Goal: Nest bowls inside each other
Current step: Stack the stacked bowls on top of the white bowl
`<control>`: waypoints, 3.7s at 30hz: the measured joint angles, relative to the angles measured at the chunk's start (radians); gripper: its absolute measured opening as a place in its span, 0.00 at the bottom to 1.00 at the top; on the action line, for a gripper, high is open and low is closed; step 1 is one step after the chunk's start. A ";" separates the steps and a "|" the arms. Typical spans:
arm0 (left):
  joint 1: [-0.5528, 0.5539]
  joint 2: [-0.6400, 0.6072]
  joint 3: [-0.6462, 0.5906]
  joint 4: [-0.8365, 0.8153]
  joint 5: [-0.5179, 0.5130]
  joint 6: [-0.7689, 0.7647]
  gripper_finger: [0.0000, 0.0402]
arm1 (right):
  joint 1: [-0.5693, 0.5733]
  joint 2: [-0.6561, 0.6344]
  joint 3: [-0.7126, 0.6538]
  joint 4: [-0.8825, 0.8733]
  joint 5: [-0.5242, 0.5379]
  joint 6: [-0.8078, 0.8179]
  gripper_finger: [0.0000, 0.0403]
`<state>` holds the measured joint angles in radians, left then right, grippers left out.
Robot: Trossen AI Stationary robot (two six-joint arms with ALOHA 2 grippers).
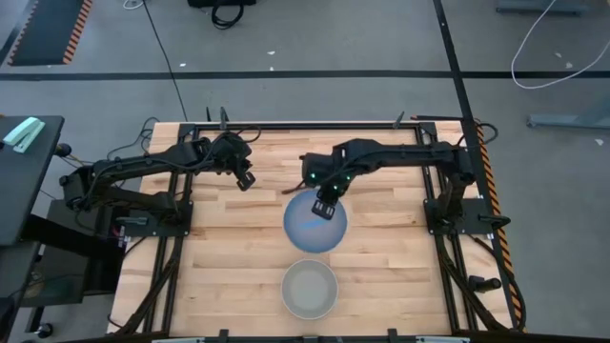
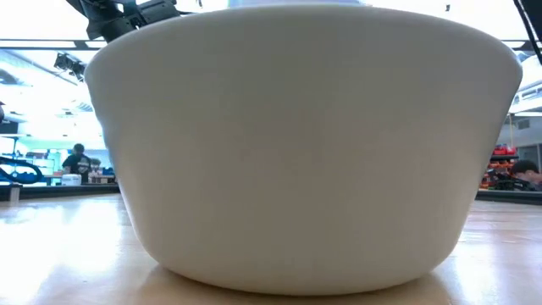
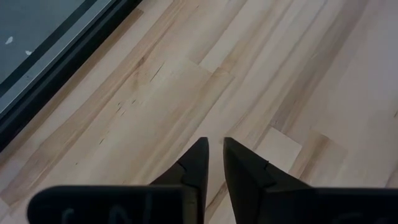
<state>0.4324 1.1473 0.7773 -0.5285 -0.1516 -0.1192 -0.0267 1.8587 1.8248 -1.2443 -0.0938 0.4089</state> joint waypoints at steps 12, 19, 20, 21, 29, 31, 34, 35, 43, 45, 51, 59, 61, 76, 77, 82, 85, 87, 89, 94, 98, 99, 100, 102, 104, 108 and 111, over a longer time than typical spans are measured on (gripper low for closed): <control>0.000 0.000 0.000 -0.001 0.000 -0.006 0.14 | 0.263 0.011 0.056 -0.010 0.016 0.177 0.11; 0.000 0.000 0.000 -0.001 0.000 -0.028 0.12 | 0.332 0.011 -0.048 0.082 0.013 0.240 0.11; 0.000 0.000 0.000 0.000 0.000 -0.028 0.11 | 0.335 0.011 -0.068 0.115 0.005 0.245 0.11; 0.000 0.000 0.000 -0.001 0.000 -0.028 0.11 | 0.339 0.012 -0.087 0.140 -0.004 0.247 0.11; 0.000 0.000 0.000 0.000 0.000 -0.035 0.11 | 0.343 0.013 -0.232 0.293 -0.046 0.245 0.11; 0.000 0.000 0.000 0.000 0.000 -0.035 0.11 | 0.343 0.012 -0.253 0.343 -0.049 0.240 0.11; 0.000 0.000 0.000 0.000 0.000 -0.048 0.09 | 0.344 0.012 -0.283 0.421 -0.079 0.230 0.11; 0.000 0.000 0.000 0.000 0.000 -0.053 0.09 | 0.344 0.016 -0.287 0.437 -0.087 0.221 0.11; 0.000 0.000 0.000 0.000 0.003 -0.061 0.10 | 0.344 0.074 -0.284 0.474 -0.120 0.173 0.11; 0.000 0.000 0.000 -0.003 0.012 -0.062 0.10 | 0.344 0.092 -0.282 0.477 -0.123 0.161 0.11; 0.000 0.000 0.000 -0.001 0.020 -0.075 0.09 | 0.333 0.140 -0.282 0.494 -0.142 0.131 0.11; 0.000 0.000 0.000 0.001 0.019 -0.072 0.06 | 0.291 0.185 -0.278 0.499 -0.162 0.080 0.11; 0.000 0.000 0.000 0.000 0.019 -0.071 0.06 | 0.275 0.185 -0.278 0.497 -0.167 0.058 0.11; 0.000 0.000 0.000 0.000 0.019 -0.068 0.06 | 0.081 0.144 -0.280 0.369 -0.090 -0.050 0.11; 0.000 0.000 0.000 -0.001 0.019 -0.068 0.06 | 0.066 0.144 -0.280 0.361 -0.091 -0.053 0.11; 0.000 0.000 0.000 -0.001 0.019 -0.068 0.05 | -0.004 0.143 -0.279 0.315 -0.095 -0.072 0.10; 0.000 0.000 0.000 -0.001 0.019 -0.068 0.06 | -0.039 0.142 -0.279 0.297 -0.095 -0.080 0.10; 0.000 0.000 0.000 -0.001 0.019 -0.068 0.07 | -0.058 0.142 -0.278 0.288 -0.095 -0.090 0.10; 0.000 0.000 0.000 -0.001 0.019 -0.068 0.07 | -0.076 0.142 -0.278 0.274 -0.095 -0.091 0.10; 0.000 0.000 0.000 -0.001 0.019 -0.069 0.06 | -0.107 0.142 -0.279 0.238 -0.091 -0.090 0.10; 0.000 0.000 0.000 0.000 0.019 -0.069 0.04 | -0.109 0.143 -0.279 0.237 -0.088 -0.090 0.10; 0.000 0.000 0.000 -0.001 0.019 -0.069 0.04 | -0.109 0.143 -0.279 0.237 -0.088 -0.090 0.10; 0.000 0.000 0.000 -0.001 0.019 -0.069 0.04 | -0.109 0.144 -0.279 0.237 -0.088 -0.089 0.10; 0.000 0.000 0.000 -0.001 0.019 -0.069 0.04 | -0.109 0.144 -0.279 0.236 -0.096 -0.072 0.10; 0.000 0.000 0.000 -0.001 0.019 -0.069 0.05 | -0.109 0.145 -0.279 0.234 -0.104 -0.042 0.15; 0.000 0.000 0.000 -0.001 0.019 -0.069 0.07 | -0.109 0.148 -0.281 0.230 -0.098 -0.012 0.30; 0.000 0.000 0.000 -0.001 0.019 -0.069 0.07 | -0.109 0.151 -0.260 0.199 -0.082 -0.016 0.37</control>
<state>0.4324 1.1473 0.7773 -0.5293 -0.1329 -0.1879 -0.1356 2.0094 1.5653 -1.0457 -0.1758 0.3931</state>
